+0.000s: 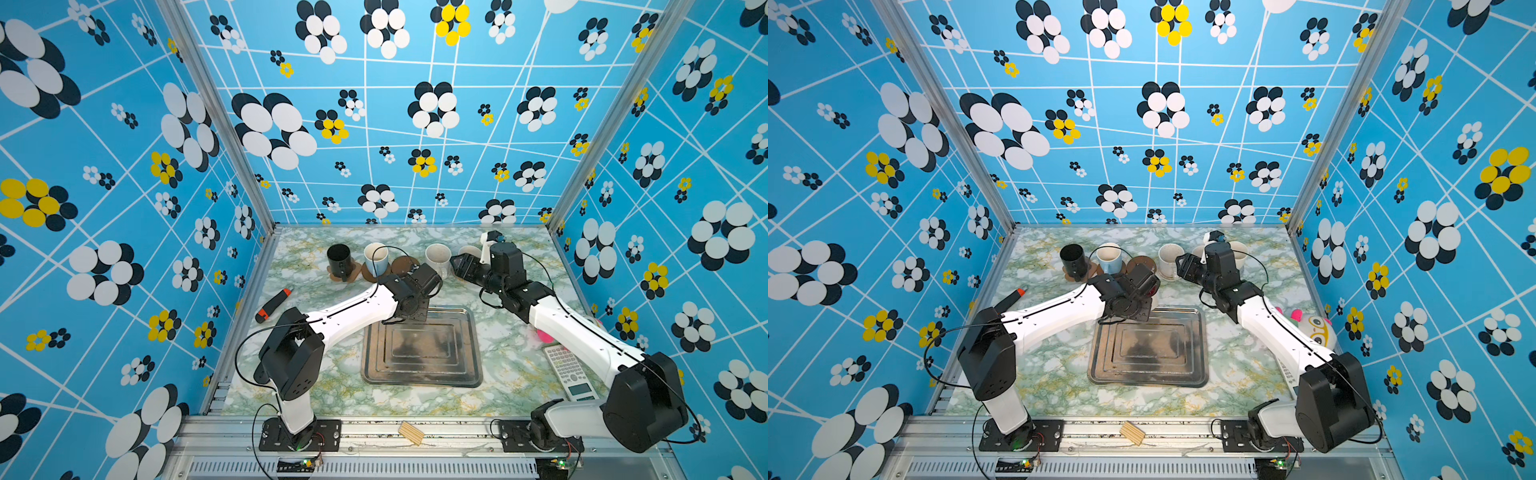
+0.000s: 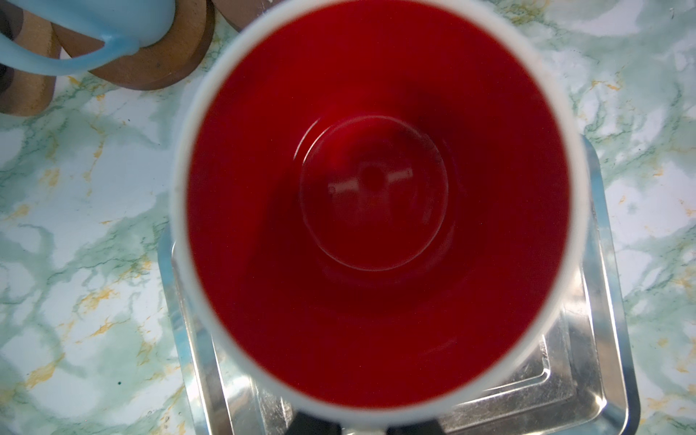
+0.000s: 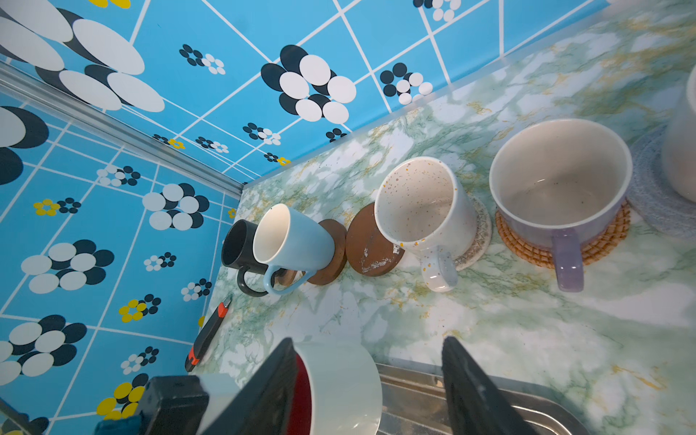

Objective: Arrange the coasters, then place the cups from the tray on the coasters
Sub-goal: 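Lift the red-lined mug and carry it toward the empty wooden coaster, then lower the red-lined mug onto the wooden coaster with the left gripper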

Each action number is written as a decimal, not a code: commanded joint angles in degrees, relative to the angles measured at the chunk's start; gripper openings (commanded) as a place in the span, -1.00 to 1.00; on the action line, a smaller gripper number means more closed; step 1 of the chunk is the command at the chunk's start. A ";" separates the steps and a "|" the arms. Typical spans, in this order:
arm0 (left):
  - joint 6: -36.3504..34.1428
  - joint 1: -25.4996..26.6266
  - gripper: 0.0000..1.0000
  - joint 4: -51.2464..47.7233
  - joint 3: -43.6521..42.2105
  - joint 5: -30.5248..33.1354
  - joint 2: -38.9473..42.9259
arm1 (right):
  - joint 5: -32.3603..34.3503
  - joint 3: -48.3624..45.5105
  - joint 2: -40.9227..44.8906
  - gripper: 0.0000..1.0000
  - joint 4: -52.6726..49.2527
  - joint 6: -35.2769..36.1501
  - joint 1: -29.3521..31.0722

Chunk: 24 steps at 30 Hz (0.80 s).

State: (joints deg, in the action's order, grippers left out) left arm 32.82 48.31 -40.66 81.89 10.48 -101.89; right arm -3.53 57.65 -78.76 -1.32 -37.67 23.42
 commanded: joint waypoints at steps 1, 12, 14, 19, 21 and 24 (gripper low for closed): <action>-1.92 -0.99 -1.00 1.06 3.36 0.84 -0.31 | 0.28 0.62 0.05 0.27 -0.88 1.63 -0.47; -3.37 -4.05 -1.00 -1.53 9.98 2.56 -3.79 | -0.56 1.07 -0.33 0.28 -0.70 3.04 -0.62; -3.95 -4.86 -1.00 -1.81 11.24 2.14 -4.07 | -0.58 0.76 -0.33 0.28 -0.39 2.97 -0.62; -5.89 -6.33 -1.00 -3.80 15.06 2.79 -7.89 | -0.31 0.63 0.27 0.28 -0.61 3.37 -0.74; -6.22 -6.89 -1.00 -4.16 16.60 2.77 -9.15 | -0.16 0.50 0.58 0.29 -0.69 3.65 -0.88; -6.75 -7.56 -1.00 -3.41 17.86 2.75 -10.48 | 0.01 0.95 0.60 0.28 -1.85 4.16 -1.09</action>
State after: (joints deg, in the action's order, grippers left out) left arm 27.70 41.54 -45.08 96.44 11.22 -111.96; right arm -3.55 57.65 -78.85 -1.39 -35.07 22.96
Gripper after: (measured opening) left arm 0.188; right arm 0.642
